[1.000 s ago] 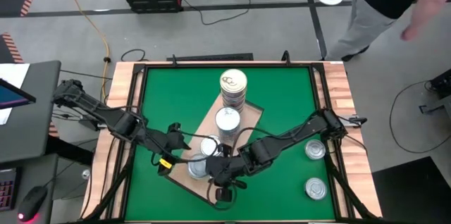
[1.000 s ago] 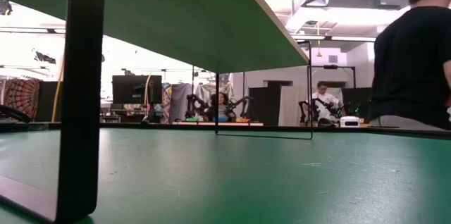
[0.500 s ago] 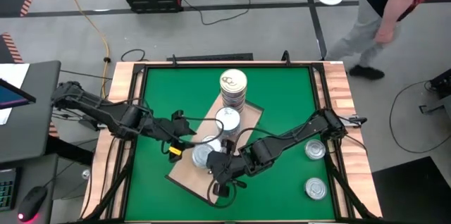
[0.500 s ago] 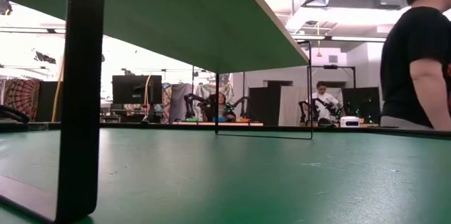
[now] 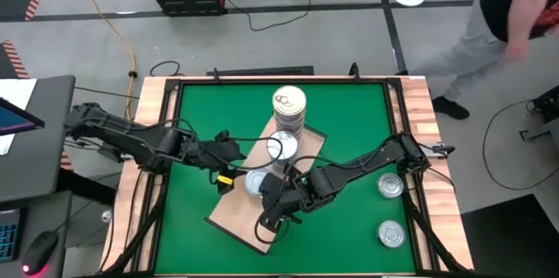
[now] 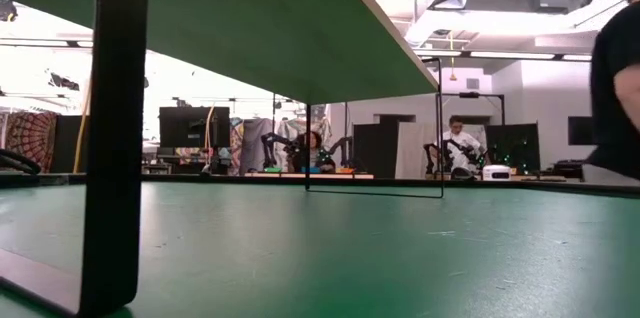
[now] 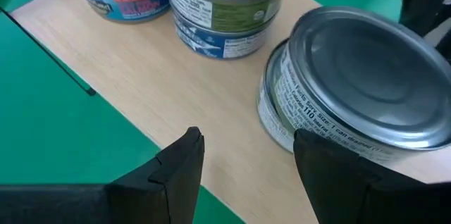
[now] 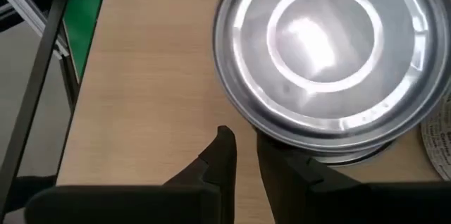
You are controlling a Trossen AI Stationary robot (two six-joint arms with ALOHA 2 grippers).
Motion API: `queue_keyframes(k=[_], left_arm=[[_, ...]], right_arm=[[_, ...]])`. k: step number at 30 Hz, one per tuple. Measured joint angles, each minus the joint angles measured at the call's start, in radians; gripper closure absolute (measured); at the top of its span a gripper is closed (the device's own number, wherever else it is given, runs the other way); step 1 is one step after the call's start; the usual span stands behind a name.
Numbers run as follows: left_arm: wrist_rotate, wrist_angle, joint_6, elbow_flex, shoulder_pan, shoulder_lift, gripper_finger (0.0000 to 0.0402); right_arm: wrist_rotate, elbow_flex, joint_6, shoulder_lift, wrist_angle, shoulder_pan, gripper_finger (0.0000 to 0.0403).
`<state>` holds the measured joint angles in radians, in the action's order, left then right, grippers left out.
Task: Stack canned seafood by type on shelf
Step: Stack the green white tuna can on top of other the green tuna can on the shelf
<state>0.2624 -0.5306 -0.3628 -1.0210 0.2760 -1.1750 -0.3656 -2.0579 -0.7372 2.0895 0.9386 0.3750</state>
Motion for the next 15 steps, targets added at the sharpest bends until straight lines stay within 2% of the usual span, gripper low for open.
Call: queue_keyframes(k=[15], left_arm=[[0.019,-0.032,-0.006,-0.001,-0.002,-0.003,0.019]], right_arm=[[0.015,0.001,0.001,0.0,0.015,0.018,0.0302]])
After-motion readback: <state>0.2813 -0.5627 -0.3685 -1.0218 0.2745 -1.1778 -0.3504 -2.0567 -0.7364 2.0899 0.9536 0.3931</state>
